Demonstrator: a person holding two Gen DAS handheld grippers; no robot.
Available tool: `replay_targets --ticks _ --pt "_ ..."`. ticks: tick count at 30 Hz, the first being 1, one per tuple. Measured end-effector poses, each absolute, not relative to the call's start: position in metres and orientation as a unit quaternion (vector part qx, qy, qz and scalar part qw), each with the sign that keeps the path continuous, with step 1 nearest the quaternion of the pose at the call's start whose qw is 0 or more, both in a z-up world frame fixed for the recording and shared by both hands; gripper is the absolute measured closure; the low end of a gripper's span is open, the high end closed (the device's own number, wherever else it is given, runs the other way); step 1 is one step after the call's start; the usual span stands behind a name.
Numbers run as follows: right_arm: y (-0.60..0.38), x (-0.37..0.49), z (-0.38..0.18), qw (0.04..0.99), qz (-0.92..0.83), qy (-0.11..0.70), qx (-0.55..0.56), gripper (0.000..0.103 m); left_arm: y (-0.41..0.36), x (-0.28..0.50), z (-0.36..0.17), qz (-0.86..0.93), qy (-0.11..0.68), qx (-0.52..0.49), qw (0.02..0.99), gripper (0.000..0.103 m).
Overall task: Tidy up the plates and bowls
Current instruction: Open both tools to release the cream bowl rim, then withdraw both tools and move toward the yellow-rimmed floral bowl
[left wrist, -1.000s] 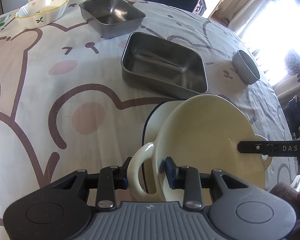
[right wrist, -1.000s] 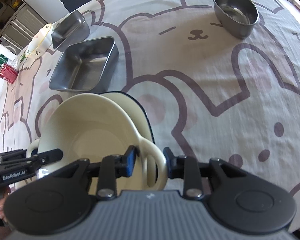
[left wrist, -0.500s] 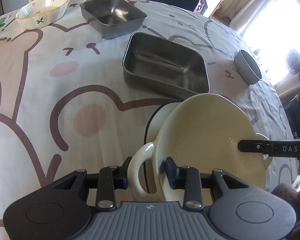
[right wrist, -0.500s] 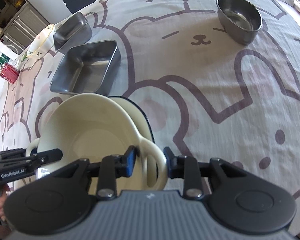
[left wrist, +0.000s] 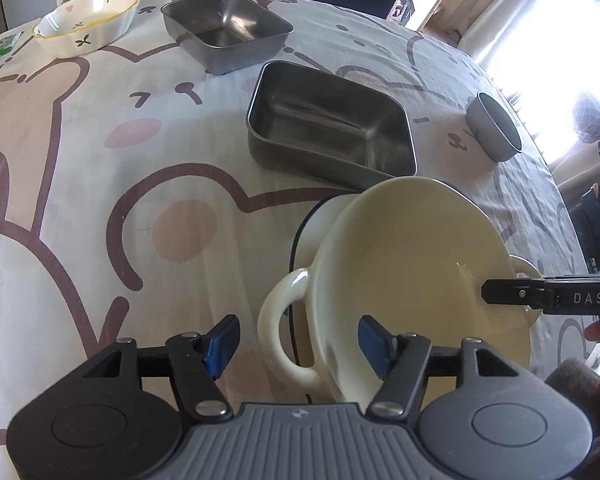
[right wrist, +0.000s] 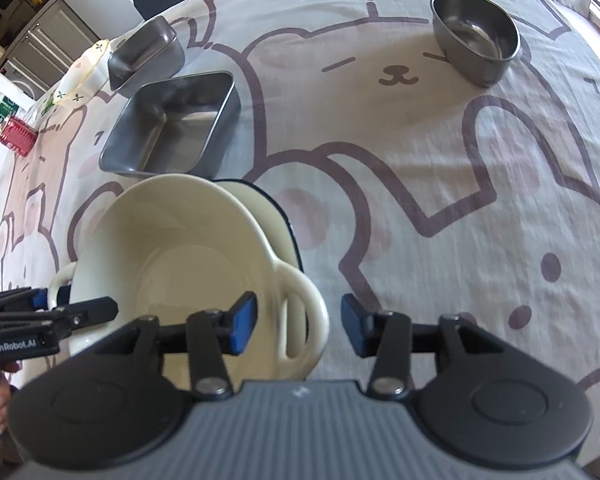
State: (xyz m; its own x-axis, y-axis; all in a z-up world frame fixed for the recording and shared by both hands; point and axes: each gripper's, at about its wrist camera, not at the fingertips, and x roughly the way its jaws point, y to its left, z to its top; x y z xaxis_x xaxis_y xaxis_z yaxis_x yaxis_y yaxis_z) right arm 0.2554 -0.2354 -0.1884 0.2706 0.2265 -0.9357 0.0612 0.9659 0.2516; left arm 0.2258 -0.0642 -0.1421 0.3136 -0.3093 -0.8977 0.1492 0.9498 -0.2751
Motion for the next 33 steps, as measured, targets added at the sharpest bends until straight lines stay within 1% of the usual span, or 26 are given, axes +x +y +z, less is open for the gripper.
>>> replay_targets --ticks 1,5,8,9,11,12,14,16,19,25,29,33 --pt "-0.237 0.254 -0.188 0.789 0.053 0.601 0.119 0.045 -0.065 0.225 -0.141 -0.143 0.568 -0.070 0.808 0.034" --pt "-0.239 0.249 -0.184 0.791 0.055 0.597 0.120 0.041 -0.065 0.223 -0.138 -0.143 0.563 -0.071 0.811 0.023" --pt "-0.240 0.246 -0.181 0.796 0.054 0.591 0.118 0.037 -0.064 0.221 -0.135 -0.141 0.561 -0.072 0.812 0.020" --pt "-0.241 0.245 -0.180 0.796 0.054 0.591 0.119 0.036 -0.064 0.220 -0.135 -0.141 0.561 -0.072 0.812 0.016" --pt "-0.242 0.242 -0.177 0.797 0.057 0.590 0.120 0.028 -0.063 0.217 -0.132 -0.142 0.558 -0.072 0.815 0.010" --pt "-0.242 0.240 -0.175 0.798 0.059 0.587 0.120 0.026 -0.063 0.216 -0.130 -0.144 0.555 -0.072 0.816 0.008" --pt "-0.244 0.236 -0.170 0.804 0.059 0.579 0.121 0.015 -0.062 0.214 -0.127 -0.148 0.549 -0.068 0.820 0.005" --pt "-0.247 0.233 -0.167 0.809 0.057 0.571 0.127 0.006 -0.061 0.210 -0.123 -0.149 0.543 -0.063 0.824 0.002" --pt "-0.252 0.228 -0.162 0.811 0.052 0.565 0.141 0.000 -0.057 0.204 -0.112 -0.150 0.529 -0.053 0.834 0.000" --pt "-0.255 0.215 -0.132 0.838 0.061 0.514 0.173 0.000 -0.040 0.195 -0.073 -0.161 0.473 -0.048 0.865 0.000" --pt "-0.237 0.215 -0.097 0.871 0.068 0.465 0.147 0.000 -0.018 0.202 -0.040 -0.152 0.424 -0.059 0.891 0.000" --pt "-0.209 0.232 -0.060 0.889 0.103 0.425 0.135 0.000 0.010 0.217 -0.018 -0.132 0.391 -0.056 0.909 0.000"
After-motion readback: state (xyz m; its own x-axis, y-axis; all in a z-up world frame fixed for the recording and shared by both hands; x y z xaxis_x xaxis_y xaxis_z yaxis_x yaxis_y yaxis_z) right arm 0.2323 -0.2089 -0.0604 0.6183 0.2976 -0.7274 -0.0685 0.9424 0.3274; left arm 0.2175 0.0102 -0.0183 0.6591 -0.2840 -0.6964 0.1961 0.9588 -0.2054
